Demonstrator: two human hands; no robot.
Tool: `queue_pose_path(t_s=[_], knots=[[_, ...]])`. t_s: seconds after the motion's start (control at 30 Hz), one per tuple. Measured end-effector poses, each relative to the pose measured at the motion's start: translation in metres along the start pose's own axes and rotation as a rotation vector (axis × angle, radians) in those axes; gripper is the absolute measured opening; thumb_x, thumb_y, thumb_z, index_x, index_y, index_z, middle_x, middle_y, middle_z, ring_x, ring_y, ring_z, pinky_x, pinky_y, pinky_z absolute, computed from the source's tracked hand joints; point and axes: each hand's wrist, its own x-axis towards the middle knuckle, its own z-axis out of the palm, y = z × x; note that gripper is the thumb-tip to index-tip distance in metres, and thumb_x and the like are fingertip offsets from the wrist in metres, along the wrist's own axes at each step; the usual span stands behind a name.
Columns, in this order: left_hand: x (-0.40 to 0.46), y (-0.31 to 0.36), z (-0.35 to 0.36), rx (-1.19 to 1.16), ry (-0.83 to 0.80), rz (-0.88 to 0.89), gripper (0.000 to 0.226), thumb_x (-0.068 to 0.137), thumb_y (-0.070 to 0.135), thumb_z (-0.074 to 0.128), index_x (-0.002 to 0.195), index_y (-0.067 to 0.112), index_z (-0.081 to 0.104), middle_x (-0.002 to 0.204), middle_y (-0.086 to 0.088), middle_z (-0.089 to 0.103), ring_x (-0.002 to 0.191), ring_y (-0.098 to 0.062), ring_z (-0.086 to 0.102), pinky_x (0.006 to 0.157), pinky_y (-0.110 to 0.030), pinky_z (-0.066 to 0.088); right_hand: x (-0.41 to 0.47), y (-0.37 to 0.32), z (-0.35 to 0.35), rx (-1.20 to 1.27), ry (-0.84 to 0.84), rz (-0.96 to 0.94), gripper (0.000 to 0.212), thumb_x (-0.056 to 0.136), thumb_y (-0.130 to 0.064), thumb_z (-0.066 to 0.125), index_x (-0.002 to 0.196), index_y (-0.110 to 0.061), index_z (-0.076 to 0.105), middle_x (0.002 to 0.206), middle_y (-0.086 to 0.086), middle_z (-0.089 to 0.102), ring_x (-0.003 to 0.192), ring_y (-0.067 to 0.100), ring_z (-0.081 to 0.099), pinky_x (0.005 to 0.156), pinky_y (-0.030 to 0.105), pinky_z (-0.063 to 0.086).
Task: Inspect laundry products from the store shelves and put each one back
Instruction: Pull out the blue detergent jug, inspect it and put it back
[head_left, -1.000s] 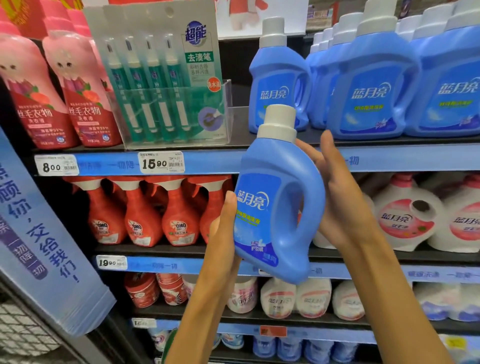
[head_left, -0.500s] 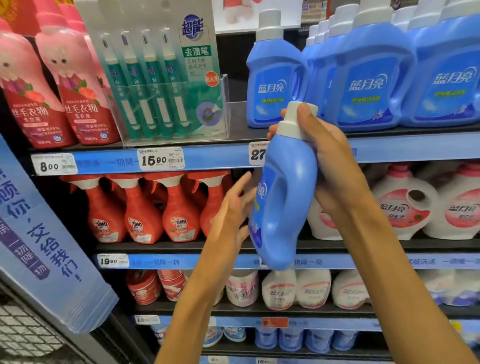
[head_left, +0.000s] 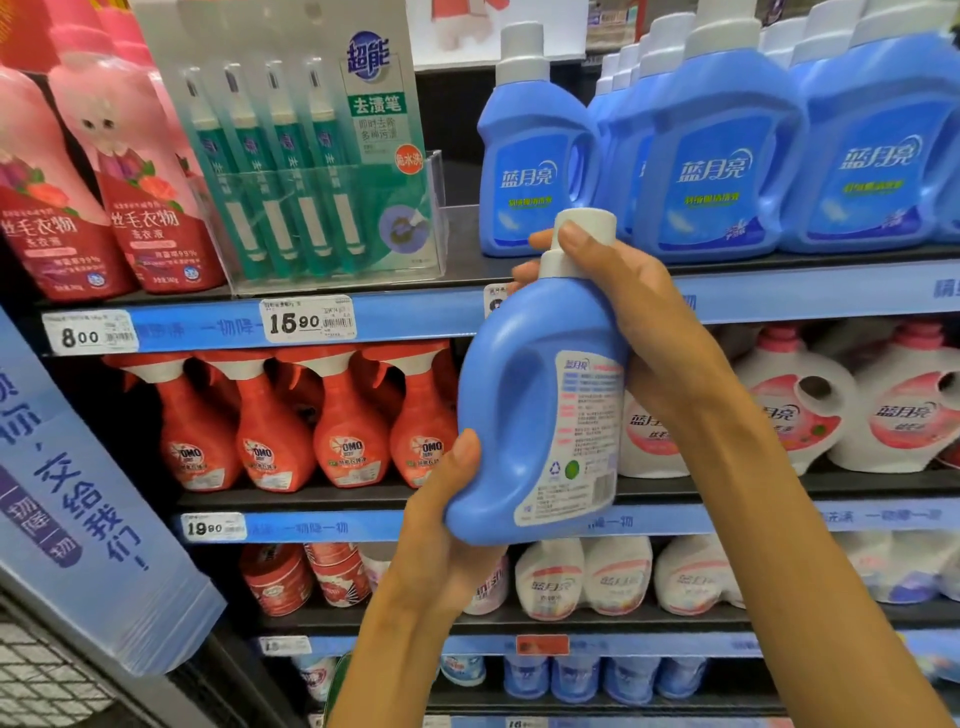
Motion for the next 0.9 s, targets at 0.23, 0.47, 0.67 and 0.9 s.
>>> queue_pose_path(t_s=[0.23,0.47,0.67,0.9], knots=[[0.002,0.015,0.000,0.008,0.044,-0.048,0.073,0.066,0.055,0.078,0.126,0.017,0.062,0.122,-0.006,0.067,0.112,-0.020,0.064,0.085,-0.031,0.054,-0.003,0.000,-0.002,-0.044,0.093,-0.064,0.017,0.088,-0.032,0.062,0.084,-0.016,0.065,0.076,-0.001,0.071,0.068,0.012,0.064,0.065,0.025,0.054],[0.006,0.011,0.003,0.151,0.205,0.065,0.055,0.081,0.059,0.056,0.119,0.020,0.068,0.121,-0.006,0.068,0.112,-0.020,0.064,0.081,-0.024,0.055,-0.001,-0.007,-0.002,-0.159,0.155,-0.077,0.023,0.088,-0.040,0.062,0.083,-0.019,0.068,0.088,0.006,0.075,0.073,0.011,0.068,0.066,0.023,0.055],[0.005,0.004,-0.001,0.006,0.176,0.044,0.050,0.083,0.056,0.048,0.117,0.026,0.069,0.115,-0.002,0.071,0.105,-0.017,0.067,0.080,-0.030,0.056,-0.007,-0.003,-0.005,0.215,-0.048,0.022,0.041,0.088,-0.041,0.054,0.105,-0.006,0.067,0.109,0.019,0.068,0.098,0.028,0.064,0.092,0.040,0.052],[0.010,0.008,-0.013,0.145,0.250,0.077,0.044,0.087,0.050,0.046,0.107,0.022,0.074,0.113,-0.006,0.071,0.105,-0.019,0.068,0.078,-0.027,0.056,-0.008,-0.003,0.000,0.163,0.058,-0.026,0.039,0.096,-0.031,0.049,0.109,0.004,0.060,0.097,0.020,0.070,0.086,0.027,0.067,0.082,0.040,0.055]])
